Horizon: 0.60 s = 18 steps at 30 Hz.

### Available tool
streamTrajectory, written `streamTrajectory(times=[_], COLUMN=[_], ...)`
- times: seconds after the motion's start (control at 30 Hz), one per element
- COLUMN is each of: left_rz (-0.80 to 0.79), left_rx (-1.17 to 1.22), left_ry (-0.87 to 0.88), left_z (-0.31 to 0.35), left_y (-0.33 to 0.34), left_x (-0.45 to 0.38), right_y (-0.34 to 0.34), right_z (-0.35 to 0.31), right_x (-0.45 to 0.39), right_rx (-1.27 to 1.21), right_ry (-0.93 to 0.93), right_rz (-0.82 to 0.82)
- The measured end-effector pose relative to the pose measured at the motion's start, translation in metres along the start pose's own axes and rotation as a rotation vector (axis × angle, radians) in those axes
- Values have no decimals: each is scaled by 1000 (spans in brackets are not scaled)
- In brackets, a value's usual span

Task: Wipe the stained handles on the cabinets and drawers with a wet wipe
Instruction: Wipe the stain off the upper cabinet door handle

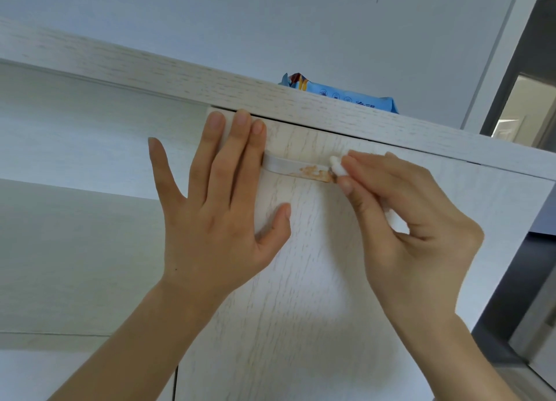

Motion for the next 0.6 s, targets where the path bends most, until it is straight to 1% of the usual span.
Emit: streamTrajectory(times=[0.17, 0.23, 0.37, 0.6], left_rz=[0, 0, -5, 1], left_rx=[2, 8, 10, -6], left_ry=[-1, -5, -7, -2], left_z=[0, 0, 0, -1], left_y=[0, 0, -1, 0], left_x=[1, 0, 0, 1], right_y=[1, 0, -8, 4], right_z=[1, 3, 3, -1], right_x=[3, 3, 6, 7], right_rx=[17, 10, 9, -9], right_ry=[-56, -39, -3, -5], right_rz=[16, 6, 65, 23])
Point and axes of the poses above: each hand's wrist, its own x-axis away from the middle knuckle, its own y-axis out of the palm, z = x × y, the point moved 3 cm from there along -x, towards the middle knuckle, and after that the axes turned 2 degrees about x, right-handed, at the moved point
